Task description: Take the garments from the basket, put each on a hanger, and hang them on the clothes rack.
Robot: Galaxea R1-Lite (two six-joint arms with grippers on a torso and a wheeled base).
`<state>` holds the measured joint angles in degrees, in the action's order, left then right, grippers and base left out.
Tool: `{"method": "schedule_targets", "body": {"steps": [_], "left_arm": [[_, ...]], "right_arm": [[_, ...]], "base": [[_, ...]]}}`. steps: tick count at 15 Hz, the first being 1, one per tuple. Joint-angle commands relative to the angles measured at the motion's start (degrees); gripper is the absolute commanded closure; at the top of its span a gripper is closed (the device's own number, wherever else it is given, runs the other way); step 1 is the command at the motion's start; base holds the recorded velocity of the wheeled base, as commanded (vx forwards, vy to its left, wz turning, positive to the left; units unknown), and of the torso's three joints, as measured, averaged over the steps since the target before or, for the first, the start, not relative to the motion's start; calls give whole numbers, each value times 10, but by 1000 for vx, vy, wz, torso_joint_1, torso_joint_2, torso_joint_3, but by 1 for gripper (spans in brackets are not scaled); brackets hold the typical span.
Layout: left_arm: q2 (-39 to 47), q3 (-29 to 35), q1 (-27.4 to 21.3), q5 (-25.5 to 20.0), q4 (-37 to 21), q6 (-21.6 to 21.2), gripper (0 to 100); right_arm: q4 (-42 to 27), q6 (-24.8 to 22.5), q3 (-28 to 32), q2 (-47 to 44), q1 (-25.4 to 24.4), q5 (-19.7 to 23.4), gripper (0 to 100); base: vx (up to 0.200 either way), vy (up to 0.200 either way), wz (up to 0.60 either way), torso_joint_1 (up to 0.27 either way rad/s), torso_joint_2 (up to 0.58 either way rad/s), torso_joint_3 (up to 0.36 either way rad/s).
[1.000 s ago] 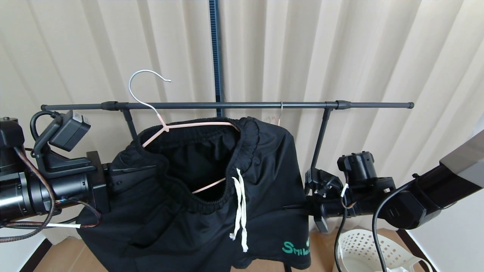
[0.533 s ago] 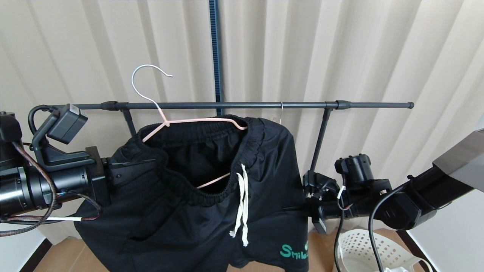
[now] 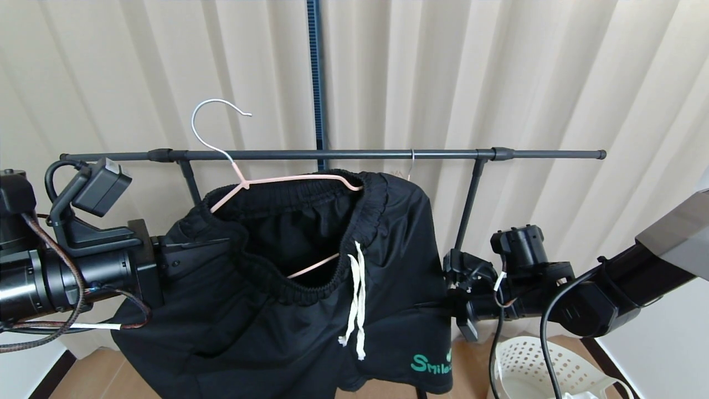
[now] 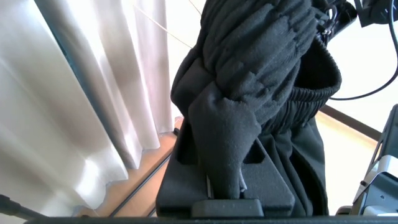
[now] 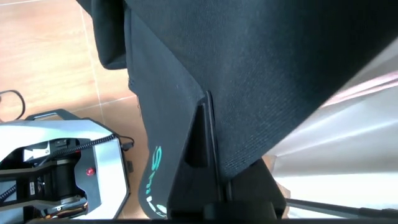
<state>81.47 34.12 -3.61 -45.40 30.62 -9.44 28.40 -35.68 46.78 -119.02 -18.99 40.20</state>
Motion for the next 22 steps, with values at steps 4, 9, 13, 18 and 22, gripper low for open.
{"method": "schedule_targets", "body": {"steps": [4,9,13,18,22], "left_arm": [[2,-7,-1,0,0,-2,100],[13,-24,-4,0,0,-45,100],[24,-34,-18,0,0,-56,100],[45,-44,-21,0,0,-82,100],[46,-61,-16,1,0,-81,100]], "right_arm": [[5,-2,-10,19,-1,0,0],[5,-1,-12,62,12,5,0],[5,1,-12,99,22,6,0],[6,1,-24,149,27,4,0],[5,2,-23,153,26,0,0]], "base": [[0,0,0,0,0,0],[0,0,0,0,0,0],[0,0,0,0,0,0],[0,0,0,0,0,0],[0,0,0,0,0,0]]}}
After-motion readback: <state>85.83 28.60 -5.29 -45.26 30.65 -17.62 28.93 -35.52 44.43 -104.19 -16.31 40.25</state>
